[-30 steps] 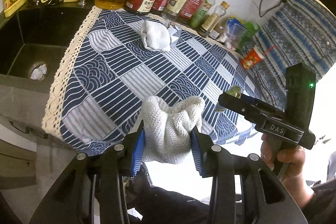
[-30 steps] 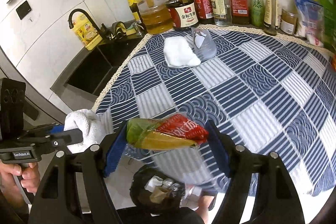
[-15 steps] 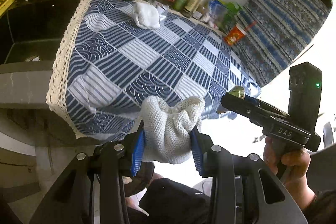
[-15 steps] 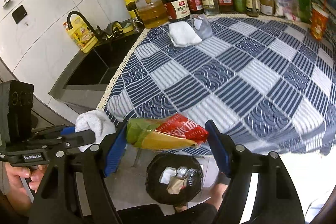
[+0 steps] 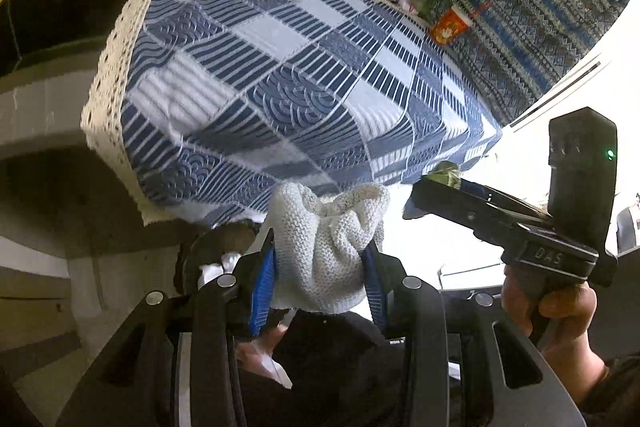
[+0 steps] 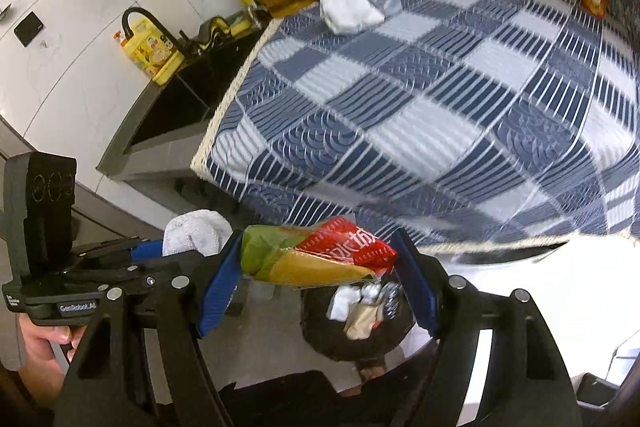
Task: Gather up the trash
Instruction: 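Carry the white cloth and snack wrapper in both grippers down to the bin, then open the left gripper over the bin while the right releases the wrapper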
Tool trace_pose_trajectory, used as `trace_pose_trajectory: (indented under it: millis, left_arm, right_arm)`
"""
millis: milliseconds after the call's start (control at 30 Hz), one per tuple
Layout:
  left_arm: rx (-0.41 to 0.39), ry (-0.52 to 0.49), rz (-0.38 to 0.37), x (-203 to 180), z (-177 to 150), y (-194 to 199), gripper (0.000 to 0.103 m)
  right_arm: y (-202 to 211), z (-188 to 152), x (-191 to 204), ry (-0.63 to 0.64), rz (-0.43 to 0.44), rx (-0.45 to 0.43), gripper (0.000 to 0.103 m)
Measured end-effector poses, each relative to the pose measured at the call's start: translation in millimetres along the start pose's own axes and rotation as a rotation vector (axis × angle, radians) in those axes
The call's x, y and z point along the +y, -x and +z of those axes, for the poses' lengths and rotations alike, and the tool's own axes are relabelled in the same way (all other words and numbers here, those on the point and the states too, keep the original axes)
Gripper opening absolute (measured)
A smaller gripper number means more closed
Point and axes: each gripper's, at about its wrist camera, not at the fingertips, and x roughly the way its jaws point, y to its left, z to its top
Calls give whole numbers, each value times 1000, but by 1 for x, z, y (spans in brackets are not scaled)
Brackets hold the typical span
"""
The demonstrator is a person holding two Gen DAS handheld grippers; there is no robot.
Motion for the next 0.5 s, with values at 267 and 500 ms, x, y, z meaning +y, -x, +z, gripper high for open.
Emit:
trace_pose_trajectory:
  millis: [267,500]
  left_arm:
    - [80,78,12,22,-19,-30,37]
    - [204,178,45,54,-48,-77,37]
  right_arm:
    - [-37,-21,-22,-95,31,113,73]
    - [-85,-49,-51,-205,49,241,73]
